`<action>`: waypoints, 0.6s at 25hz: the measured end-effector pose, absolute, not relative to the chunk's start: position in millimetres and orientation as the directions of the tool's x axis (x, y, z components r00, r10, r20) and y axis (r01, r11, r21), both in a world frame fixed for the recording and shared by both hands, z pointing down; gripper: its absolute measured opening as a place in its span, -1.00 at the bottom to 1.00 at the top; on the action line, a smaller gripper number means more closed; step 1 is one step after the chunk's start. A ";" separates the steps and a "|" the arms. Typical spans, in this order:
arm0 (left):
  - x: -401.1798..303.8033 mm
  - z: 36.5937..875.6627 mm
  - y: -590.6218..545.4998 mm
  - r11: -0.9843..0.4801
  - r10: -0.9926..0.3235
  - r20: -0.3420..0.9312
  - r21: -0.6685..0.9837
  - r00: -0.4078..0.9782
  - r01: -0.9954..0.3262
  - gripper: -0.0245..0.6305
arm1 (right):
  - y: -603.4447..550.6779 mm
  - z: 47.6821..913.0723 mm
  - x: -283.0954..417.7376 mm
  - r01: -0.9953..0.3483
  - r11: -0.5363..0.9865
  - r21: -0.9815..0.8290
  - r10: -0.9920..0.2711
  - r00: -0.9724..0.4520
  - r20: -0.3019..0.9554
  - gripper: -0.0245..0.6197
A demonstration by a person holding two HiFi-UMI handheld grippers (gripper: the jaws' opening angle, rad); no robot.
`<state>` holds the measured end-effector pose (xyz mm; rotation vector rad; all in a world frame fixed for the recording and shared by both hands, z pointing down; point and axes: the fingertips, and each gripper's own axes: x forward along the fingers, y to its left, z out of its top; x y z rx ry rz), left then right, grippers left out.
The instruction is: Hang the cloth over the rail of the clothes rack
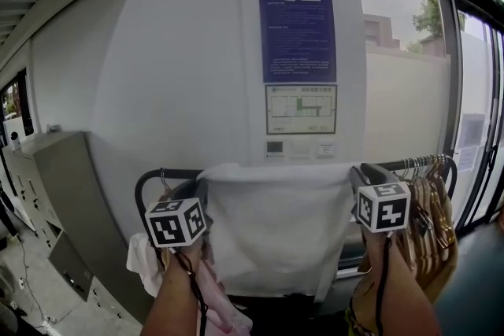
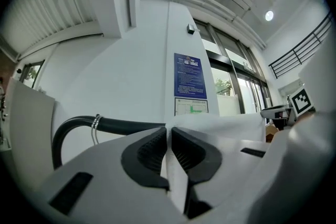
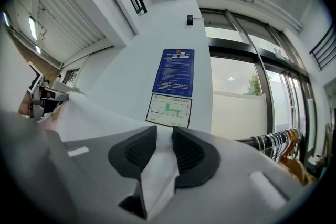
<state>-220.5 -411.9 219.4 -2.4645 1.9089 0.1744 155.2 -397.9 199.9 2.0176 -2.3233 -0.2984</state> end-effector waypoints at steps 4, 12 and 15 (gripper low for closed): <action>-233.0 226.2 -414.2 -0.227 -0.972 -0.082 0.067 0.222 -0.972 -0.83 | -397.8 198.3 153.4 -0.975 0.131 0.180 -0.985 -0.149 -0.093 -0.63; -241.9 236.3 -415.0 -0.144 -0.987 -0.078 0.035 0.141 -0.989 -0.78 | -397.7 198.6 151.7 -0.976 0.123 0.178 -0.985 -0.143 -0.098 -0.63; -248.5 234.6 -411.5 -0.133 -0.987 -0.092 0.041 0.129 -0.990 -0.61 | -396.9 198.5 152.2 -0.977 0.121 0.178 -0.984 -0.141 -0.107 -0.63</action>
